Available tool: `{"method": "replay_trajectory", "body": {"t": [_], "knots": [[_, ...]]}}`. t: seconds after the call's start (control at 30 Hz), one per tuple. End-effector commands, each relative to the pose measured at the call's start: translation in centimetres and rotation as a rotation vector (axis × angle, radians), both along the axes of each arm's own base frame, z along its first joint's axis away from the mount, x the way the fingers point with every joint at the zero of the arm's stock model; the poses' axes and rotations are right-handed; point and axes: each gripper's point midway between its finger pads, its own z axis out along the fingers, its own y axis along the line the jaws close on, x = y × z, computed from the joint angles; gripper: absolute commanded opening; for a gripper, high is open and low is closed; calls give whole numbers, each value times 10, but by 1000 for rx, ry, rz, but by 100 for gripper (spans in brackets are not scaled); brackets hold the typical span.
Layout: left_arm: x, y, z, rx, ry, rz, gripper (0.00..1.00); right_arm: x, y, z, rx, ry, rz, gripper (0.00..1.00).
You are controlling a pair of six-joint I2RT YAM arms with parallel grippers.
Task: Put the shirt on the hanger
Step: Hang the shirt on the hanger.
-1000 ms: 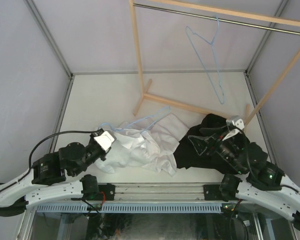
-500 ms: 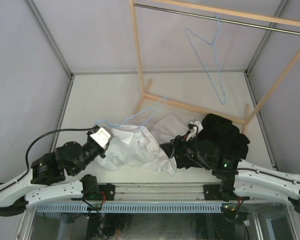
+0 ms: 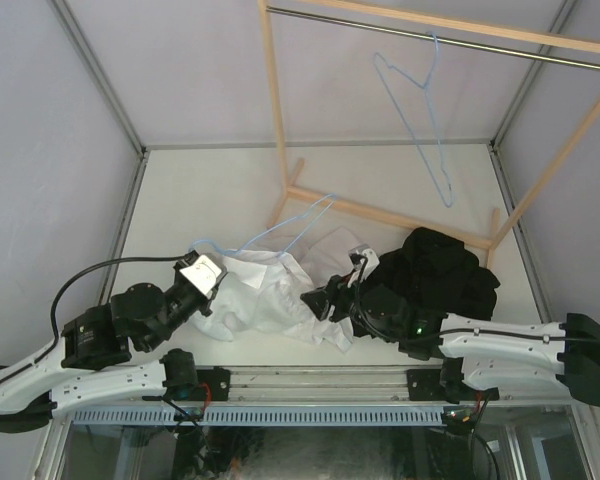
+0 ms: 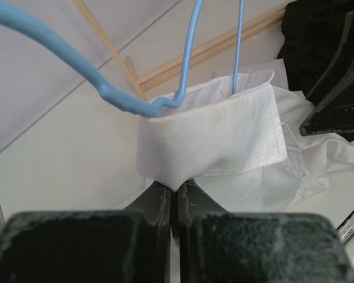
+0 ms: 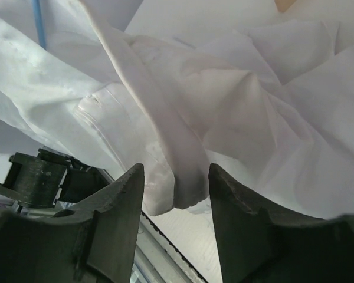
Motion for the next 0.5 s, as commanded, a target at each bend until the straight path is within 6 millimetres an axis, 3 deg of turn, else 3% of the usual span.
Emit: {"method": "replay_trajectory", "body": {"t": [0.0, 0.2, 0.47], "knots": [[1, 2, 39, -126, -40, 14, 0, 2, 6, 7, 46, 1, -52, 42], [0, 2, 36, -117, -34, 9, 0, 10, -5, -3, 5, 2, -130, 1], [-7, 3, 29, -126, -41, -39, 0, 24, -31, 15, -19, -60, -156, 0]]}}
